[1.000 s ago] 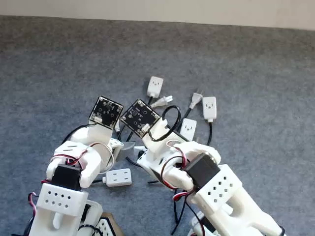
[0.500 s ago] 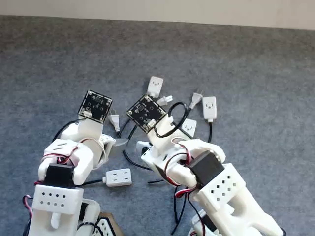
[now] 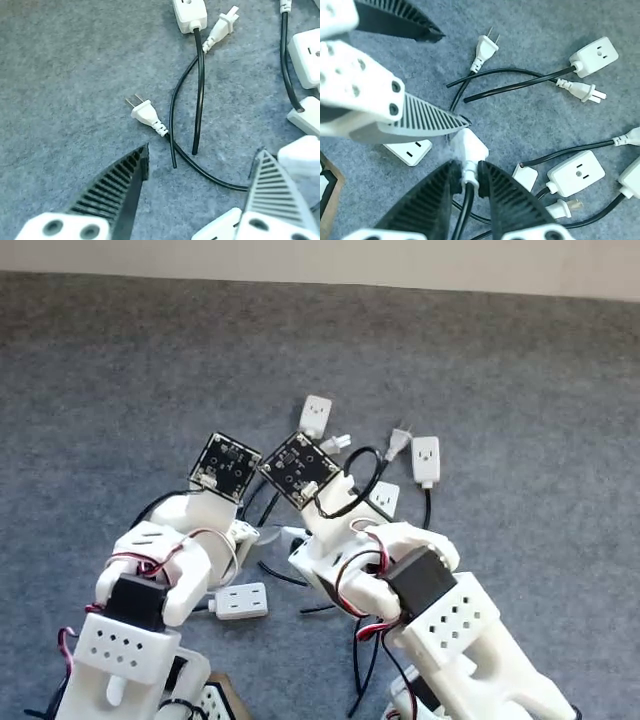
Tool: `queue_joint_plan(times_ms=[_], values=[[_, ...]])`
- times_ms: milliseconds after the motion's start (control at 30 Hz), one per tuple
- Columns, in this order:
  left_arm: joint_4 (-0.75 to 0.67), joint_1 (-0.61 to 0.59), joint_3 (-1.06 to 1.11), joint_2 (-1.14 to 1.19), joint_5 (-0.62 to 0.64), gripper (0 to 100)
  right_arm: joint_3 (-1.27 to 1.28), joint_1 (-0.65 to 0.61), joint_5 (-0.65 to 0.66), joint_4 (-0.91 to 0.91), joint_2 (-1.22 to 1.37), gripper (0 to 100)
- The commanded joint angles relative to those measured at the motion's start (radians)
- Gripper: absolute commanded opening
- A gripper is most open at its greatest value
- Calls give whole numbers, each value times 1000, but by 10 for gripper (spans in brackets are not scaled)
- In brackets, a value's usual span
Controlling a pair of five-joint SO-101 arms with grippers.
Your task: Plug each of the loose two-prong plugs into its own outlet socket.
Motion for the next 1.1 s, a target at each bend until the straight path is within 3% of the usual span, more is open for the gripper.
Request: queue_joint_plan(times_ms=[0,67,167,267,333,500,667,867,1067], values=[[6,39,21,2,6,330,-59,10,-5,-1,-1,5],[6,24,22,2,5,329,-59,10,-2,1,-1,5],[6,-114,-16,4,5,328,-58,12,17,7,-1,5],[32,-297,-96,12,2,328,-45,10,133,13,1,5],[126,-364,-189,74,-60,327,-48,10,233,19,28,5],[371,-506,-562,463,-184,327,-140,-21,489,38,231,5],[511,-667,-937,911,-359,327,-266,-125,618,44,377,5],[525,-869,-1254,1305,-517,328,-358,-232,836,171,472,5],[525,-938,-1423,1537,-585,329,-363,-254,925,173,542,5]])
